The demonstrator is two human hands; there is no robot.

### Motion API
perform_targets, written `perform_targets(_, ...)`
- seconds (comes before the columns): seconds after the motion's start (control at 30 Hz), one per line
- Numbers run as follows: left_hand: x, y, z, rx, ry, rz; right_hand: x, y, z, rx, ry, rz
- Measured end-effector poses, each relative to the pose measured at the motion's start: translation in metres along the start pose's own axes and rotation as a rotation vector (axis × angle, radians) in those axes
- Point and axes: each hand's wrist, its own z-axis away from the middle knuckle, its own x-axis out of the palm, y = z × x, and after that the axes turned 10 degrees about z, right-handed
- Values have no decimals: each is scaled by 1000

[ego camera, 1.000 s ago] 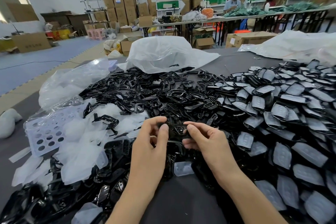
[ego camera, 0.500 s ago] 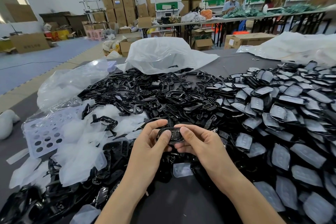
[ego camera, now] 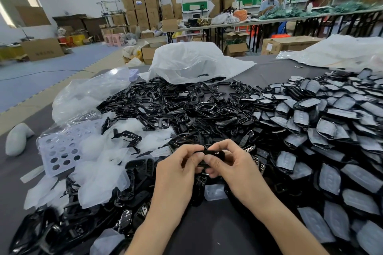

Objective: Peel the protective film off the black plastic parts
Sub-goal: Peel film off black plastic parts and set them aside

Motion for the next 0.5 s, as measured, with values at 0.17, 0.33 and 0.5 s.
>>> perform_targets(0.17, -26, 1, -15, 217, 71, -498, -4, 8, -3, 25, 101, 52)
perform_targets(0.33, -76, -3, -49, -57, -40, -865, -7, 11, -7, 50, 136, 29)
perform_targets(0.5, -83, -2, -50, -36, -205, -935, -4, 13, -6, 71, 140, 47)
